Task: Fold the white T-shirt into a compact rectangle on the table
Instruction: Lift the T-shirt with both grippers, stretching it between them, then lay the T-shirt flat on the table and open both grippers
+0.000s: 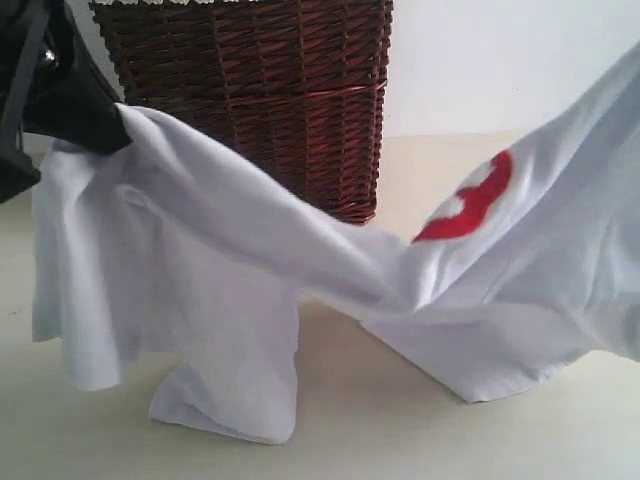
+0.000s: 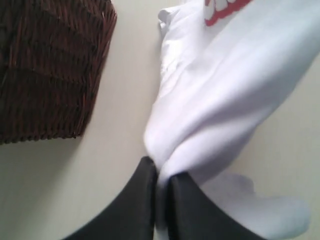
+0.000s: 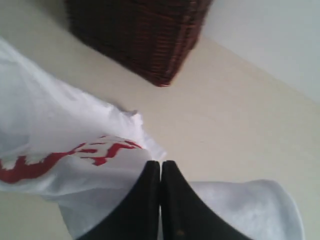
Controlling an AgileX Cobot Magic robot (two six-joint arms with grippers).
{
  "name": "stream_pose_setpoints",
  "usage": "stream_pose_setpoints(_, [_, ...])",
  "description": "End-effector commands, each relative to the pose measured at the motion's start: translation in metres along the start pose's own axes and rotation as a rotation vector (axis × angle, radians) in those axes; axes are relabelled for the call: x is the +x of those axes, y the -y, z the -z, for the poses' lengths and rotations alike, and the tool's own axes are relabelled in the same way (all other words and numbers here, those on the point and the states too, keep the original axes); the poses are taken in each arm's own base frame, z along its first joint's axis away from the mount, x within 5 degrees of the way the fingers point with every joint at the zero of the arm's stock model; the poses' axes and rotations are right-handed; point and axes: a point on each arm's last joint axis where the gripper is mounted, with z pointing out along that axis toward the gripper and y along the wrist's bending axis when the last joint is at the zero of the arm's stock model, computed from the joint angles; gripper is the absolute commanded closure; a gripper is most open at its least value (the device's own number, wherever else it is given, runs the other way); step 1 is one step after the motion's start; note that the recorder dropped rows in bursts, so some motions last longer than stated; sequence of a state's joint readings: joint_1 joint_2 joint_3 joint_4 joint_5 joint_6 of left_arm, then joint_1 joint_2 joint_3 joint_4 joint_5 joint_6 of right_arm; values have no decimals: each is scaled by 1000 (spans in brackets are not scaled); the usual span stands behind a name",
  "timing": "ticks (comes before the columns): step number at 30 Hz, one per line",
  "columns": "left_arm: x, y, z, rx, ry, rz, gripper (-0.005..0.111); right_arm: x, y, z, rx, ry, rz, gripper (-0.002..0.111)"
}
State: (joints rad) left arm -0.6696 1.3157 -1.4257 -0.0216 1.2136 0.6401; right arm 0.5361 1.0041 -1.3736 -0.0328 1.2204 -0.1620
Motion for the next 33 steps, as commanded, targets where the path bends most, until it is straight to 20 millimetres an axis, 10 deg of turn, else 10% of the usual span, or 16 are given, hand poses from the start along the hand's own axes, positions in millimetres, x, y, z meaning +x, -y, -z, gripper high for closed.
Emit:
stream_pose_setpoints(1, [14,9,3,2,-25,23,107,7,-22,0,-193,19,39,108])
stream_pose_setpoints(12, [72,58,-74,290,-279,2,107,95,-65,-84,-380,-415,68,108])
stream_pose_setpoints(23, [83,71,-90,386,-313,-8,105,162,-124,-109,-730,-689,298,108])
stream_pose_setpoints(33, [78,53,-83,242,-363,-1,32,152,-128,-123,-693,-726,396,71])
